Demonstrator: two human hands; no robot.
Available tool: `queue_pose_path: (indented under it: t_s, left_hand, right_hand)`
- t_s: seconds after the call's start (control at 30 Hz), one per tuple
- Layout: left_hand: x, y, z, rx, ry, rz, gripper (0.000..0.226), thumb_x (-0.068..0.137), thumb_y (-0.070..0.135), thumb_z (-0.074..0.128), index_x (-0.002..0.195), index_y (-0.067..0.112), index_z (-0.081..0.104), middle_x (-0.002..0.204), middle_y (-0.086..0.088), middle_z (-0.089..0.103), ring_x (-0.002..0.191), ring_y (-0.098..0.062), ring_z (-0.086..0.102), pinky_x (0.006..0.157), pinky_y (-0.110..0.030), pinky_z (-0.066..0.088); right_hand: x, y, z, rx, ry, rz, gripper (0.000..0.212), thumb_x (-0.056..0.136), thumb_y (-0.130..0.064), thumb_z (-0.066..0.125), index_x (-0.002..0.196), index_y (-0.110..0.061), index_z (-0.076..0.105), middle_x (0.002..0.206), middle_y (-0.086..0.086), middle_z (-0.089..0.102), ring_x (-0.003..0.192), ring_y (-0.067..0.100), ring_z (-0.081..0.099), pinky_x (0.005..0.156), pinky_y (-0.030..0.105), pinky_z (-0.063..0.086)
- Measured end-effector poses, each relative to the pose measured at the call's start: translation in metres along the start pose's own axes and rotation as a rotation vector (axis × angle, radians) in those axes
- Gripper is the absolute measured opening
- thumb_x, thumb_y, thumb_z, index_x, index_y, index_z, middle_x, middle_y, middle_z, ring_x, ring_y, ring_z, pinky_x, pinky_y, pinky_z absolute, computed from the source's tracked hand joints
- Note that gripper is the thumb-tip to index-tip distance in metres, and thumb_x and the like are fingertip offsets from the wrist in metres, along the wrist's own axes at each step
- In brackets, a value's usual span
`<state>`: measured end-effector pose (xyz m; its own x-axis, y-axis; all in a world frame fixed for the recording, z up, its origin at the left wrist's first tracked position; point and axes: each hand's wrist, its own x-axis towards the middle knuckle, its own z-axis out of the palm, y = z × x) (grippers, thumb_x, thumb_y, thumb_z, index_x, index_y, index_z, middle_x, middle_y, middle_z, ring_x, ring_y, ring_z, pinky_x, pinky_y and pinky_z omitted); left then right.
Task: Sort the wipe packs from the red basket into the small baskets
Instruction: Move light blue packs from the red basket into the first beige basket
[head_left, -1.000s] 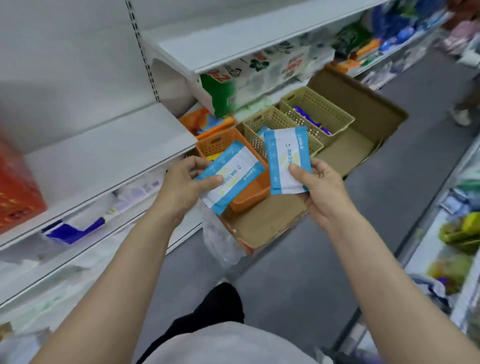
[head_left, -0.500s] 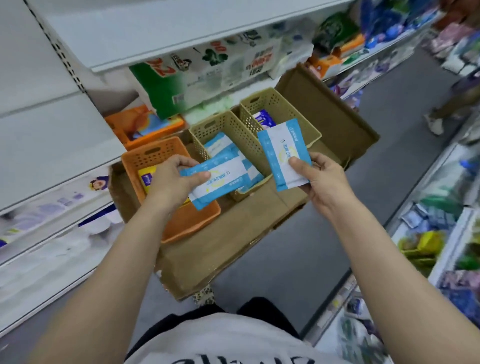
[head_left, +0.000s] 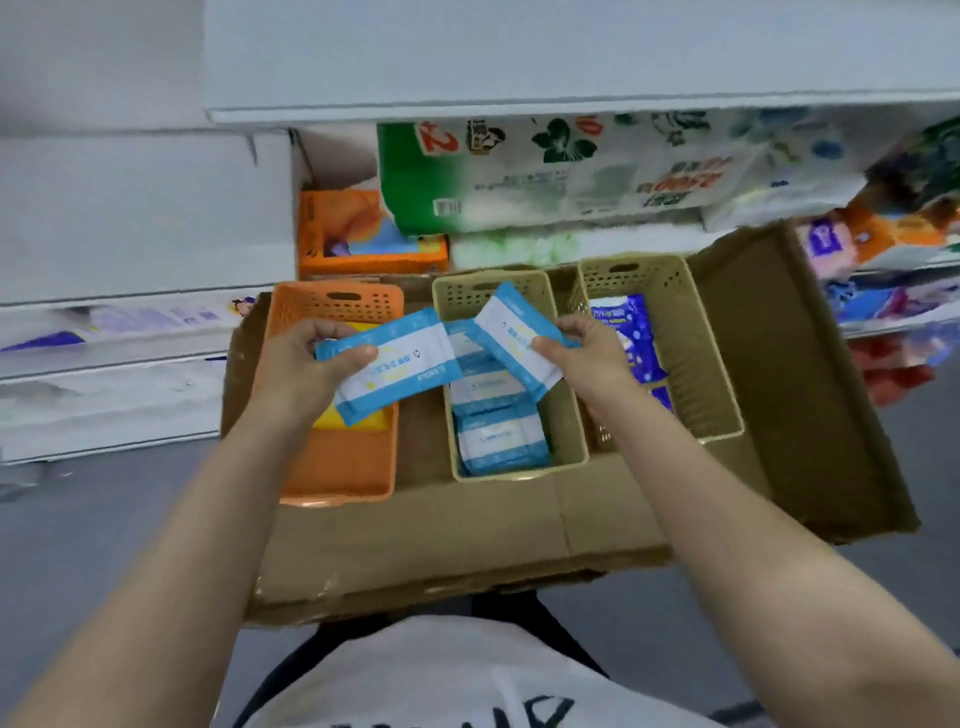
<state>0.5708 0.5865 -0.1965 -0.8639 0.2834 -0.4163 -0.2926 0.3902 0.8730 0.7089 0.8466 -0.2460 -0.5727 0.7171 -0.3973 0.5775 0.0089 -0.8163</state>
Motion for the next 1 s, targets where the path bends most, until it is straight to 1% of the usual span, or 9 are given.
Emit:
queue_pose_path:
  t_s: [0.1, 0.23, 0.3, 0.43, 0.5, 0.63, 0.83, 0.93, 1.0]
  left_hand:
    - [-0.001, -0.012, 0.018, -0.083, 0.099, -0.050, 0.021, 0.076, 0.016, 0.083, 0.087, 0.023, 0.066, 0.097, -0.002, 0.070, 0.068, -0.004, 0.071, 0.052, -0.019, 0.054]
    - [-0.004, -0.026, 0.034, -0.135, 0.192, -0.128, 0.022, 0.076, 0.014, 0.082, 0.085, 0.025, 0.066, 0.097, -0.006, 0.072, 0.077, -0.015, 0.074, 0.063, -0.030, 0.058]
    - [-0.005, -0.030, 0.039, -0.147, 0.218, -0.129, 0.022, 0.076, 0.013, 0.082, 0.085, 0.026, 0.066, 0.094, -0.005, 0.072, 0.076, -0.016, 0.074, 0.062, -0.030, 0.059]
    - [-0.001, -0.033, 0.044, -0.125, 0.253, -0.128, 0.020, 0.078, 0.014, 0.081, 0.089, 0.022, 0.066, 0.088, -0.001, 0.072, 0.072, -0.011, 0.073, 0.056, -0.025, 0.058]
    - [0.002, -0.034, 0.046, -0.120, 0.257, -0.143, 0.021, 0.079, 0.013, 0.080, 0.091, 0.020, 0.065, 0.086, 0.002, 0.072, 0.071, -0.010, 0.073, 0.055, -0.023, 0.056]
    - [0.010, -0.037, 0.047, -0.119, 0.248, -0.189, 0.020, 0.079, 0.017, 0.081, 0.093, 0.022, 0.066, 0.091, 0.003, 0.073, 0.077, -0.011, 0.074, 0.062, -0.029, 0.060]
    - [0.022, -0.037, 0.050, -0.123, 0.215, -0.231, 0.022, 0.079, 0.019, 0.081, 0.096, 0.021, 0.067, 0.093, 0.004, 0.073, 0.079, -0.010, 0.074, 0.057, -0.024, 0.057]
    - [0.028, -0.034, 0.051, -0.133, 0.180, -0.219, 0.023, 0.080, 0.018, 0.079, 0.099, 0.017, 0.066, 0.093, 0.004, 0.073, 0.079, -0.008, 0.074, 0.056, -0.020, 0.056]
    - [0.030, -0.033, 0.053, -0.126, 0.157, -0.211, 0.024, 0.081, 0.017, 0.079, 0.101, 0.016, 0.066, 0.094, 0.003, 0.073, 0.080, -0.008, 0.074, 0.056, -0.021, 0.056]
  right_hand:
    - [0.053, 0.000, 0.012, -0.188, -0.123, -0.132, 0.029, 0.082, -0.019, 0.078, 0.109, -0.013, 0.069, 0.113, 0.005, 0.067, 0.105, 0.021, 0.062, 0.091, 0.034, 0.050]
    - [0.095, 0.000, 0.034, -0.396, -0.290, -0.204, 0.026, 0.086, -0.021, 0.073, 0.111, -0.014, 0.071, 0.115, 0.005, 0.068, 0.097, 0.013, 0.057, 0.091, 0.033, 0.049]
    - [0.109, -0.001, 0.045, -0.433, -0.331, -0.226, 0.029, 0.087, -0.021, 0.072, 0.115, -0.011, 0.070, 0.118, 0.006, 0.066, 0.099, 0.011, 0.054, 0.093, 0.030, 0.047]
    - [0.129, -0.002, 0.064, -0.515, -0.356, -0.243, 0.032, 0.088, -0.020, 0.071, 0.119, -0.013, 0.069, 0.124, 0.004, 0.066, 0.113, 0.019, 0.060, 0.096, 0.025, 0.045]
    - [0.135, 0.001, 0.070, -0.628, -0.371, -0.270, 0.031, 0.089, -0.022, 0.070, 0.119, -0.014, 0.070, 0.123, 0.005, 0.068, 0.113, 0.020, 0.062, 0.095, 0.025, 0.045]
    - [0.146, 0.004, 0.074, -0.784, -0.467, -0.247, 0.028, 0.091, -0.021, 0.069, 0.117, -0.013, 0.072, 0.115, 0.008, 0.071, 0.106, 0.023, 0.065, 0.086, 0.023, 0.047]
    - [0.140, 0.008, 0.076, -0.825, -0.386, -0.338, 0.033, 0.091, -0.020, 0.068, 0.124, -0.014, 0.068, 0.121, 0.009, 0.069, 0.113, 0.026, 0.063, 0.098, 0.036, 0.050]
    - [0.125, 0.016, 0.074, -0.885, -0.173, -0.538, 0.038, 0.088, -0.021, 0.070, 0.125, -0.017, 0.065, 0.123, 0.008, 0.064, 0.117, 0.028, 0.054, 0.101, 0.039, 0.045]
    - [0.118, 0.022, 0.075, -0.910, -0.167, -0.626, 0.036, 0.088, -0.020, 0.070, 0.124, -0.018, 0.066, 0.123, 0.008, 0.060, 0.117, 0.027, 0.049, 0.101, 0.038, 0.042]
